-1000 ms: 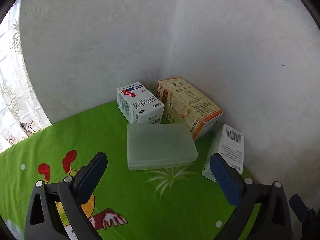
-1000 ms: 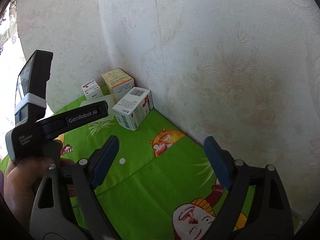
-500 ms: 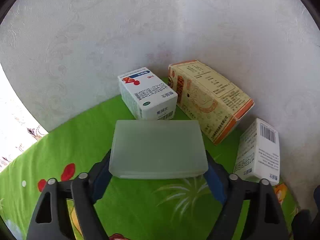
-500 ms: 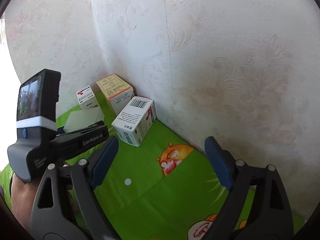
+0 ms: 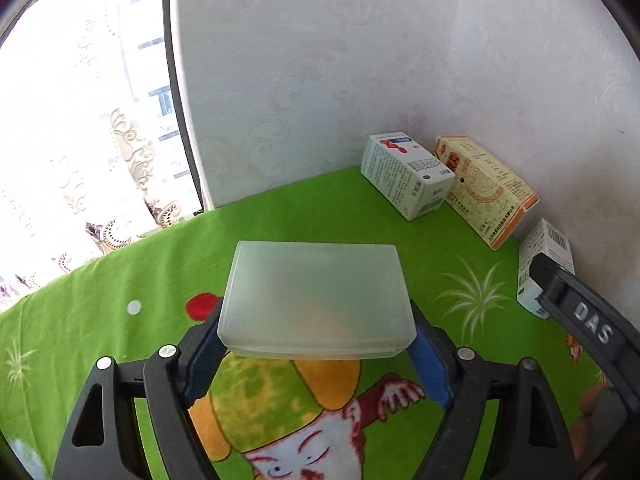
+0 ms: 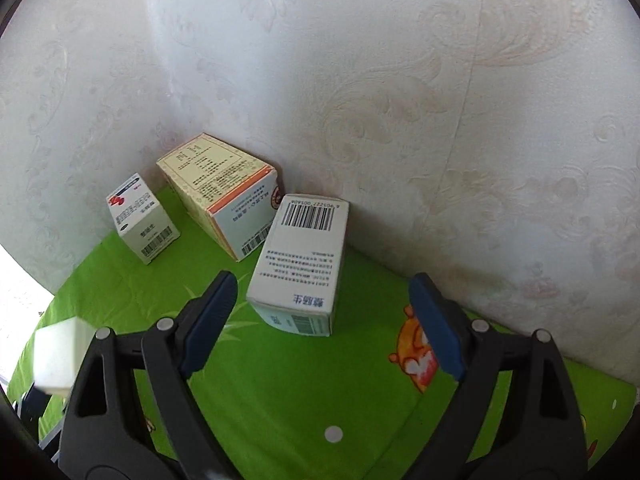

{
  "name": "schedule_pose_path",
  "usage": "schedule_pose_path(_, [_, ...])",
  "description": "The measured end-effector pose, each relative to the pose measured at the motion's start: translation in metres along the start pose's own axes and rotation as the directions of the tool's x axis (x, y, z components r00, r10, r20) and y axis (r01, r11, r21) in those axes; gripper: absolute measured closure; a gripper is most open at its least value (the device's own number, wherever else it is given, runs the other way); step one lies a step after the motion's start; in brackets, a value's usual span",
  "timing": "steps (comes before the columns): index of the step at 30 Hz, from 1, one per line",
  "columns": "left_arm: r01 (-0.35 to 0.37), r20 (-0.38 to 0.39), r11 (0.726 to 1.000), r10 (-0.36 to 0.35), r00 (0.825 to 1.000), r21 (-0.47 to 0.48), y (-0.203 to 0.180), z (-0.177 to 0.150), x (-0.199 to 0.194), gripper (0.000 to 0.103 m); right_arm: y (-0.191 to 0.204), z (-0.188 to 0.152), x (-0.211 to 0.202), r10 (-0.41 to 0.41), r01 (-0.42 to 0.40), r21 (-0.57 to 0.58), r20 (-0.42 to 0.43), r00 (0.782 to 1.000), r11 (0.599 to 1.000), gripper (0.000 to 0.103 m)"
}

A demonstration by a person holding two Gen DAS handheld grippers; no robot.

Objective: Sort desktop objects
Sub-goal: 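Grasp the white barcode medicine box with the right tool while the left tool holds the case, then carry the green case with the left tool while the right tool carries the barcode box into the purple box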

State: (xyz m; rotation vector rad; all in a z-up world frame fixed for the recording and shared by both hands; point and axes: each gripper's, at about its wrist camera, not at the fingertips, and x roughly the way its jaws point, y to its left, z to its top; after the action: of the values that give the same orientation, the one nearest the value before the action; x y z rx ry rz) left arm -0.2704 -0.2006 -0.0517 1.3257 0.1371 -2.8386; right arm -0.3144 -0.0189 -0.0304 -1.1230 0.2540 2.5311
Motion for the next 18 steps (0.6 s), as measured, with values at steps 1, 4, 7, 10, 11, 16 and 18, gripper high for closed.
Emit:
schedule_pose_path(1, [-0.006, 0.014, 1.000, 0.007, 1.000, -0.012, 0.005, -0.002, -0.007, 0.021, 0.000, 0.001, 0.003, -0.012, 0.012, 0.005, -0.003, 1.000, 1.000, 0.016])
schedule_pose_path(4, [-0.003, 0.037, 0.999, 0.004, 0.999, -0.042, 0.016, -0.006, -0.024, 0.021, 0.000, 0.002, 0.012, -0.037, 0.037, -0.007, -0.024, 0.999, 0.999, 0.037])
schedule_pose_path(7, [0.005, 0.060, 0.997, -0.001, 0.998, -0.077, 0.022, -0.012, -0.041, 0.021, -0.002, 0.000, 0.017, -0.011, 0.010, -0.016, -0.052, 0.999, 1.000, 0.060])
schedule_pose_path(10, [0.010, 0.082, 0.996, -0.003, 0.997, -0.089, 0.021, -0.020, -0.051, 0.021, -0.005, -0.001, 0.013, -0.016, 0.015, -0.020, -0.039, 0.999, 1.000, 0.061])
schedule_pose_path(11, [0.013, 0.088, 0.996, -0.005, 0.996, -0.094, 0.024, -0.019, -0.055, 0.021, -0.007, -0.002, 0.011, -0.012, 0.011, -0.021, -0.035, 0.999, 1.000, 0.061])
schedule_pose_path(16, [0.003, 0.123, 0.995, 0.010, 0.992, -0.102, 0.035, -0.023, -0.076, 0.021, -0.023, -0.013, -0.009, 0.014, -0.015, -0.058, -0.019, 1.000, 0.998, 0.061])
schedule_pose_path(18, [-0.001, 0.134, 0.994, 0.015, 0.991, -0.106, 0.038, -0.027, -0.085, 0.021, -0.031, -0.021, -0.024, 0.038, -0.039, -0.073, -0.014, 0.999, 0.997, 0.061])
